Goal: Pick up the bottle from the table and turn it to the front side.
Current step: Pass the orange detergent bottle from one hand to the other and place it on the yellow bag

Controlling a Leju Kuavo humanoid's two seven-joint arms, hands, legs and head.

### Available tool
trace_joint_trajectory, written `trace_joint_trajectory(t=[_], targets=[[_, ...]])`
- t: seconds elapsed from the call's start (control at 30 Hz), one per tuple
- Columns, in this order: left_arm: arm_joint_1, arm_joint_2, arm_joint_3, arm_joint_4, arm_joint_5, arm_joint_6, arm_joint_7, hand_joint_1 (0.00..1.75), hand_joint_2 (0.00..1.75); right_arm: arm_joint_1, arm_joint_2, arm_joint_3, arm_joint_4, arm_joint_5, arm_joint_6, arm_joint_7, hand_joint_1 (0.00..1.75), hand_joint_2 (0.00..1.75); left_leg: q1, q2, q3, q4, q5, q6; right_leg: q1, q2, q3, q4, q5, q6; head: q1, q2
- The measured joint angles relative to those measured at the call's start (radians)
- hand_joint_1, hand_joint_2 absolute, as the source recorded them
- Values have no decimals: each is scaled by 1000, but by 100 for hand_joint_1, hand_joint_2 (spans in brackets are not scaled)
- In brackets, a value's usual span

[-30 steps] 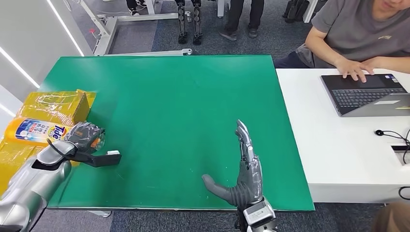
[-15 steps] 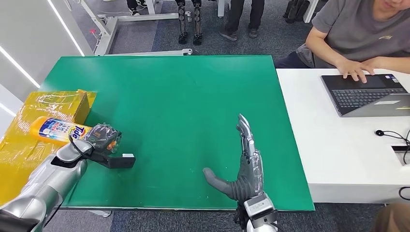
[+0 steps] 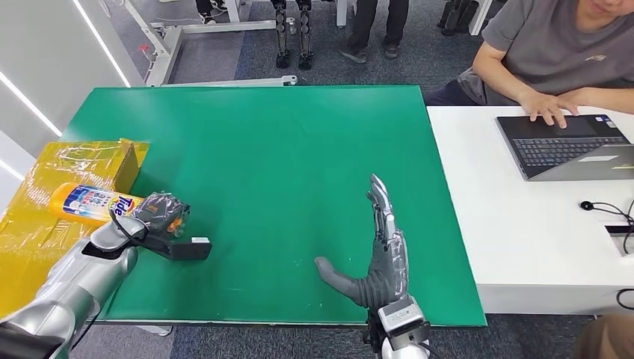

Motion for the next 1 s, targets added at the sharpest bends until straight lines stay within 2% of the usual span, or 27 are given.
trace_joint_trajectory(t=[0.17, 0.5, 1.0], targets=[[0, 1, -4, 4, 0, 14, 46, 0, 175, 0, 0, -1, 3, -1, 12, -3, 0, 175, 0, 0, 0, 0, 0, 0, 0, 0, 0, 0, 0, 0, 0, 0], [-2, 8, -5, 4, -4, 60, 81, 0, 175, 1, 0, -1, 4, -2, 16, -6, 0, 175, 0, 0, 1, 0, 0, 0, 0, 0, 1, 1, 0, 0, 0, 0], [26, 39, -3, 2, 18, 127, 95, 0, 175, 7, 0, -6, 6, -14, 37, -5, 0, 175, 0, 0, 1, 0, 0, 0, 0, 0, 1, 1, 0, 0, 0, 0]])
